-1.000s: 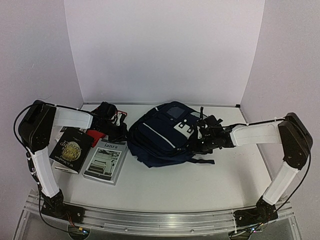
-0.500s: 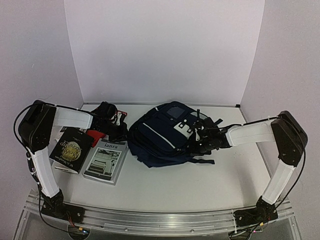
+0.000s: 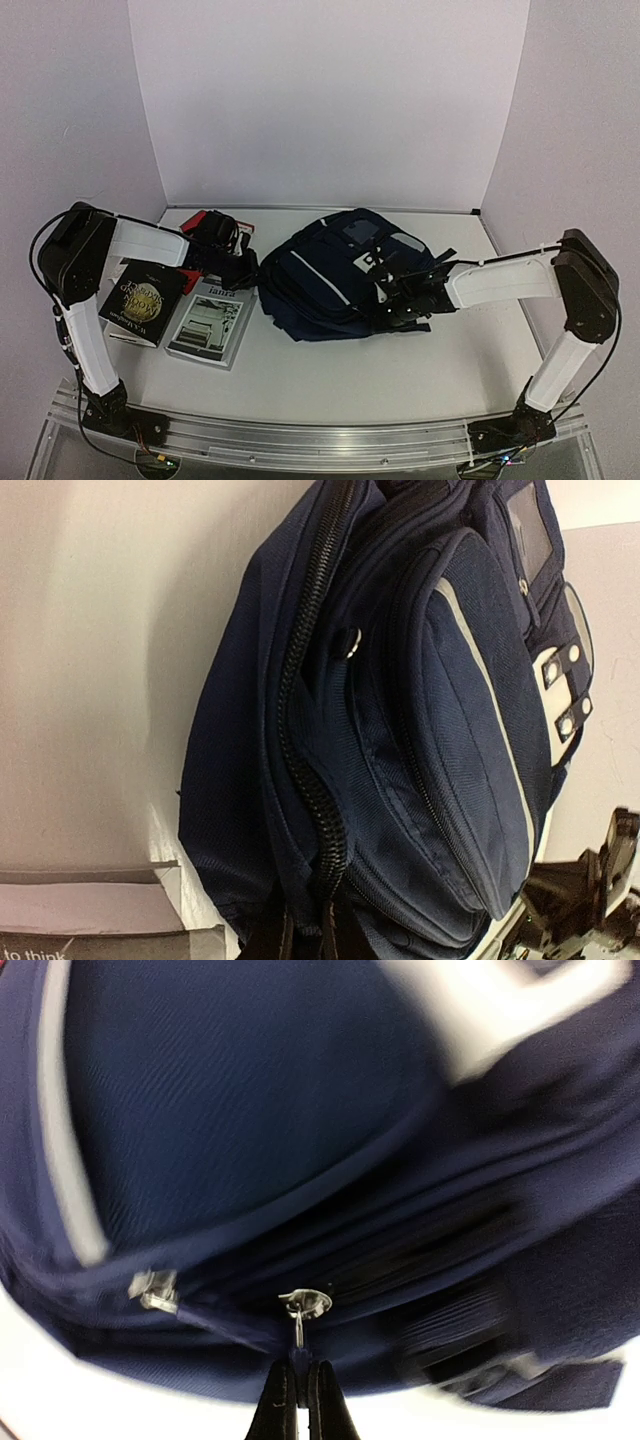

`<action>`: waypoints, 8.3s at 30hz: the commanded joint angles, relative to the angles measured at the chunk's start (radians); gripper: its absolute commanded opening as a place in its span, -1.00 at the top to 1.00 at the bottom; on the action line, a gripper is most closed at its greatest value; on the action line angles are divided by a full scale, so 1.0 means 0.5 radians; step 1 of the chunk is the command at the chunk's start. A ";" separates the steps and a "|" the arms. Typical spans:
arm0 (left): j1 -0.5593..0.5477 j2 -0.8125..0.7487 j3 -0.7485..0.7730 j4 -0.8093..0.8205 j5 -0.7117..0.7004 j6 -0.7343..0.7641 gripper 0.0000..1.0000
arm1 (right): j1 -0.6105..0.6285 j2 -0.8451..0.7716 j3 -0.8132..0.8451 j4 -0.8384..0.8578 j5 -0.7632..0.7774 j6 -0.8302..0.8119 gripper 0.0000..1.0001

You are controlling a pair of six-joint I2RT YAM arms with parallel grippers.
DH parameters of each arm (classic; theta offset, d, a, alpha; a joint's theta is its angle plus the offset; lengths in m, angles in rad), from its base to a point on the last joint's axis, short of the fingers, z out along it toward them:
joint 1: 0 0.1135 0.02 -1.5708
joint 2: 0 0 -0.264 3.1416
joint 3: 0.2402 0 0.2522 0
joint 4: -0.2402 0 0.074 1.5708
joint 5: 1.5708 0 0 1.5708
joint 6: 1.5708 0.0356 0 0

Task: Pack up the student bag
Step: Unzip the student bag at the center of the board.

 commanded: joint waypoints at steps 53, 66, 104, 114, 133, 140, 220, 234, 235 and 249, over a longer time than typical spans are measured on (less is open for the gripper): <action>-0.361 -0.606 -0.325 -0.412 -0.596 -0.241 -0.12 | 0.317 0.026 0.502 -0.024 -0.067 0.366 1.00; -0.365 -0.435 -0.236 -0.065 -0.544 -0.221 -0.32 | 0.316 -0.044 0.463 -0.055 -0.084 0.355 1.00; -0.384 -0.251 -0.348 0.506 -0.288 -0.484 0.99 | 0.468 0.127 0.603 -0.169 -0.037 0.387 1.00; -0.455 -0.297 -0.371 0.591 -0.312 -0.511 0.99 | 0.606 0.421 1.006 -0.186 -0.041 0.376 1.00; -0.481 -0.786 -0.380 -0.071 -0.780 0.036 -0.15 | 0.584 0.076 0.943 -0.227 0.306 0.319 0.13; -0.666 -0.859 -0.336 -0.153 -0.622 0.152 -0.20 | 0.376 -0.211 0.587 -0.229 0.435 0.362 0.03; -1.073 -0.944 0.125 -0.291 -0.852 0.480 1.00 | 0.546 -0.154 0.199 0.638 0.678 -0.733 -0.06; -1.031 -0.938 0.132 -0.245 -0.815 0.457 1.00 | 0.604 0.044 0.252 0.743 0.794 -0.895 0.11; -1.023 -0.937 0.130 -0.241 -0.793 0.455 1.00 | 0.602 0.053 0.254 0.758 0.830 -0.898 0.28; -0.526 -1.009 -0.107 -0.176 -0.724 0.445 1.00 | 0.605 -0.359 -0.121 0.989 0.966 -0.844 1.00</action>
